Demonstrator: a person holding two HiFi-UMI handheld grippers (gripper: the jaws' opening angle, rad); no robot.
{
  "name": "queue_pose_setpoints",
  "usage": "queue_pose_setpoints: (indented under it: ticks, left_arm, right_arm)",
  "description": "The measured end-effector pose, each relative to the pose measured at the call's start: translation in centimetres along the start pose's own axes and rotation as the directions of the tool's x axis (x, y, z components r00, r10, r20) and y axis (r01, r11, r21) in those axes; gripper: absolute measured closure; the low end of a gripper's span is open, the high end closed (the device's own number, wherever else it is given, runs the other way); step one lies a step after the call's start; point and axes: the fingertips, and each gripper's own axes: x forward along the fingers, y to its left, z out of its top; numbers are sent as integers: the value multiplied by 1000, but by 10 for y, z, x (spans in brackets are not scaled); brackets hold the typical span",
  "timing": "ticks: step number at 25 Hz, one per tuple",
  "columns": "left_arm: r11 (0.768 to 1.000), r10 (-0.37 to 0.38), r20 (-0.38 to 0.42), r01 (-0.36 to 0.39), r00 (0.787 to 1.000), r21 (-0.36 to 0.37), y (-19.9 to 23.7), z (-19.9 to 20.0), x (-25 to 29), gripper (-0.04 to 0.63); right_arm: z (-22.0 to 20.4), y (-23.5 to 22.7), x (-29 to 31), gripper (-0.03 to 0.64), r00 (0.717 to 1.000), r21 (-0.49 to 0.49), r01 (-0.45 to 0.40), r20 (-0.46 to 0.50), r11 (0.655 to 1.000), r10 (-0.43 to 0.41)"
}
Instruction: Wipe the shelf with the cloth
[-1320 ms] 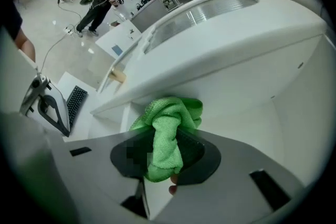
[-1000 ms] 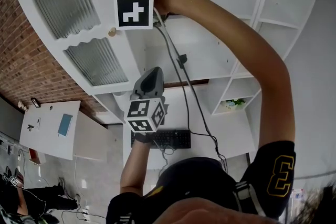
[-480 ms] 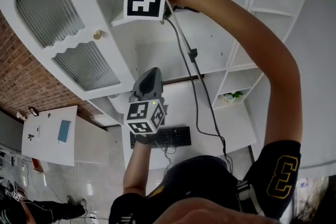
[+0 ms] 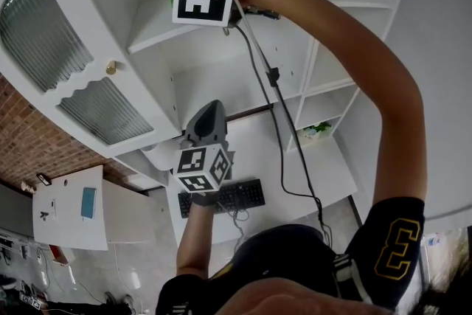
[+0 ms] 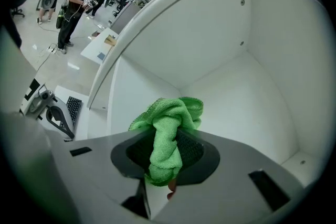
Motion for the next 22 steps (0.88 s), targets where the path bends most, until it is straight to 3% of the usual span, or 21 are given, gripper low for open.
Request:
queue_pose_setpoints:
  ticks: [12, 16, 22]
  left_arm:
    - [997, -79, -31, 79, 996, -1, -31, -12, 14, 586]
    - [995, -99, -35, 99, 994, -3, -39, -14, 18, 586]
    - [991, -136, -40, 136, 990, -4, -57, -17, 24, 586]
  right_arm:
    - [-42, -17, -16, 535, 997, 24, 59, -43, 998, -58]
    - [-75, -18, -23, 535, 988, 78, 70, -140, 994, -59]
    - [-108, -29, -37, 535, 977, 99, 121, -190, 988, -100]
